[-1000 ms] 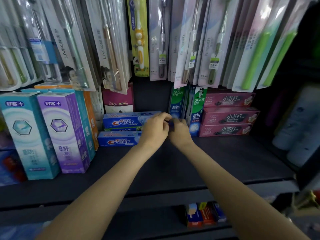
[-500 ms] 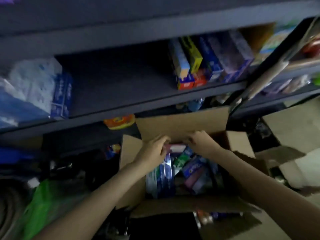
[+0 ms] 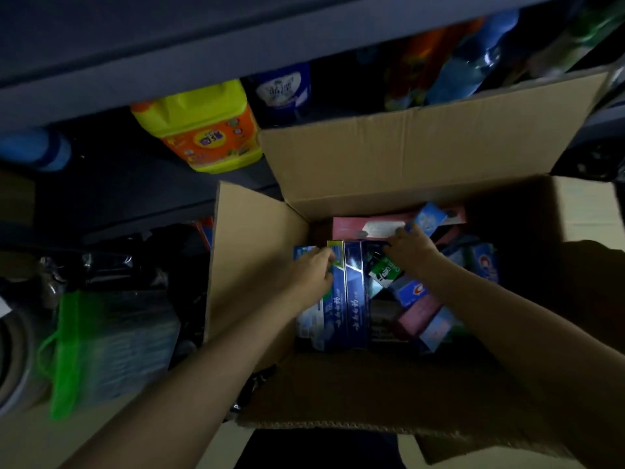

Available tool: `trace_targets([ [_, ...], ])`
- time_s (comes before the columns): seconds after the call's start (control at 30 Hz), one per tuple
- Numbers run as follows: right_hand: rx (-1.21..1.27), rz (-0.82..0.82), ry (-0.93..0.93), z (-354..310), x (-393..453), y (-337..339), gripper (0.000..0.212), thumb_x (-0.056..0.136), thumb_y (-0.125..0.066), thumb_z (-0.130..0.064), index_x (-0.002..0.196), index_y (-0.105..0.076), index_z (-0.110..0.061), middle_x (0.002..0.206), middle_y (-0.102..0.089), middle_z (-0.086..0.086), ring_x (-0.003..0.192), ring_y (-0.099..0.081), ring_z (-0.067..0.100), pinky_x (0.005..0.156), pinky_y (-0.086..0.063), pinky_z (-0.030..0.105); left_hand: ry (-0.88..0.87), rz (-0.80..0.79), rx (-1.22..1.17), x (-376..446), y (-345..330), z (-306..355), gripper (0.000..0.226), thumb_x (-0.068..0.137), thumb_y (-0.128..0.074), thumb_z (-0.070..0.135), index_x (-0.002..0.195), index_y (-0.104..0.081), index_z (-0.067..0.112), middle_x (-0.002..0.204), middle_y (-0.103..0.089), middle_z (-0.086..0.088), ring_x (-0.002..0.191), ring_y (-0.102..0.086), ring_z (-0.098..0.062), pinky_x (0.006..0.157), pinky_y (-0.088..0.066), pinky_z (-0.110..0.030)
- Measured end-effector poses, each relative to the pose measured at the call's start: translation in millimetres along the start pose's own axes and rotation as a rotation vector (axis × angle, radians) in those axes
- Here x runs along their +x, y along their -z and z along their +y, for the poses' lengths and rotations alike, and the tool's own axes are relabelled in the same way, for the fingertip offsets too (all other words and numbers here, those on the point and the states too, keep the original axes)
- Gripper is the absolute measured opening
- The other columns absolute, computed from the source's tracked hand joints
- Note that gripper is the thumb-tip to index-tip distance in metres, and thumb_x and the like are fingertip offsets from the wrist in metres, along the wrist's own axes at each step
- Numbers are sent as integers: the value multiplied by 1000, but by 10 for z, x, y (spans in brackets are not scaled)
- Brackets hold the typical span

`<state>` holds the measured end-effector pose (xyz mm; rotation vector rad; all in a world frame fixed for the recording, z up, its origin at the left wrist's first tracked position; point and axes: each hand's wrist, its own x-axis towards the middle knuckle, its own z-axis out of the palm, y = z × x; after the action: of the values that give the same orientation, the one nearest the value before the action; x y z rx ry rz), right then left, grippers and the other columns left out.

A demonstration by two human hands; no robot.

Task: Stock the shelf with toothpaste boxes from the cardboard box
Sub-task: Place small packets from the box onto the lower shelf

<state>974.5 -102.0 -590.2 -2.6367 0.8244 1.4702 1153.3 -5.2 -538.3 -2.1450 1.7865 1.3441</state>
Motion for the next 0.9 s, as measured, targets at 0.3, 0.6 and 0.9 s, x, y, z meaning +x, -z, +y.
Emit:
trace_targets([
  [0.3,256,229,6,243,-641,368,61,85,-61,-31,137,-36,-14,137,-41,6,128,-39,26,105,-31,35,64,-31,-293,-96,264,348,45,91,-56,22,132,-38,13,134,-43,-5,117,-51,-26,90,-48,-39],
  [0.6,507,676,-6,821,-2688,2064,56,84,-60,-40,129,-41,-12,128,-47,6,123,-46,25,97,-35,30,-150,31,-559,-1387,2383,1544,21,81,-69,12,97,-58,19,85,-59,-1,67,-56,-6,49,-49,-14],
  [0.9,698,1355,-157,1509,-4220,3740,41,77,-69,-39,92,-46,-9,86,-50,3,83,-56,30,66,-36,35,-554,606,-605,-2775,4387,2678,28,82,-68,23,107,-54,22,92,-57,5,81,-57,-8,71,-52,-22],
])
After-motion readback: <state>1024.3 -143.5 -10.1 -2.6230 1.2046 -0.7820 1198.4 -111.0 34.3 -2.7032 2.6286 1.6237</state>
